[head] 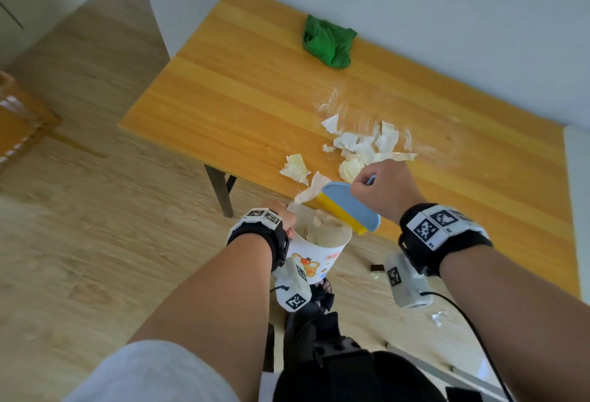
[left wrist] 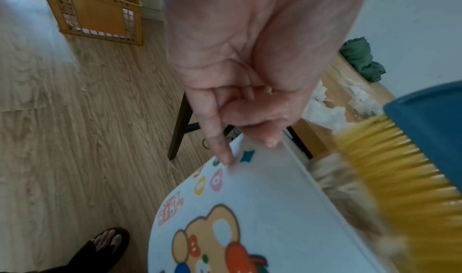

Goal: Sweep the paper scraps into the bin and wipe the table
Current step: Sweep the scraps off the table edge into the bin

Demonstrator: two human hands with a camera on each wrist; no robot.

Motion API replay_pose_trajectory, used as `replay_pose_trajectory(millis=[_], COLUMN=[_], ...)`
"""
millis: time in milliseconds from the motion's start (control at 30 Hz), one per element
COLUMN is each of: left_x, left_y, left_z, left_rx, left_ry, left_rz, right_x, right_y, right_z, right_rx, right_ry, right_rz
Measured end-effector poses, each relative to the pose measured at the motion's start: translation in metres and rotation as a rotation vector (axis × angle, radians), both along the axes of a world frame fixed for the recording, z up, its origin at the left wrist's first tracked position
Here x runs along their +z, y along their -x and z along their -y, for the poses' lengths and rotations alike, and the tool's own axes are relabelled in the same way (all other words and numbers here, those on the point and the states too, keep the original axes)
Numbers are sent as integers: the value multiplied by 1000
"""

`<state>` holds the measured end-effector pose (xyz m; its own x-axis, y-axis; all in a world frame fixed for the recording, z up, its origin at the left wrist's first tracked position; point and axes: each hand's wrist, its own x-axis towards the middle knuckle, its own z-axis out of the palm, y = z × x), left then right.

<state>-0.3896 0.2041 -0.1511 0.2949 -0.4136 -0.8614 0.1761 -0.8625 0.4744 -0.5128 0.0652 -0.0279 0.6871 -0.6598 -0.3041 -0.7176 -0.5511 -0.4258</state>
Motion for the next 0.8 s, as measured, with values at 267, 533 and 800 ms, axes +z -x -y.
replay_pose_trajectory(millis=[267, 533, 800], left_x=[2, -2, -1], left_y=[-9, -29, -34], left_z=[-15, -35, -45], left_rx=[101, 224, 219], left_ry=[12, 35, 38], left_rz=[66, 124, 148], right_x=[24, 8, 1], right_y=[-16, -63, -70], right_z=[-5, -21, -42], right_rx=[-24, 252, 484], right_ry=[111, 167, 177], right_rz=[159, 141, -71])
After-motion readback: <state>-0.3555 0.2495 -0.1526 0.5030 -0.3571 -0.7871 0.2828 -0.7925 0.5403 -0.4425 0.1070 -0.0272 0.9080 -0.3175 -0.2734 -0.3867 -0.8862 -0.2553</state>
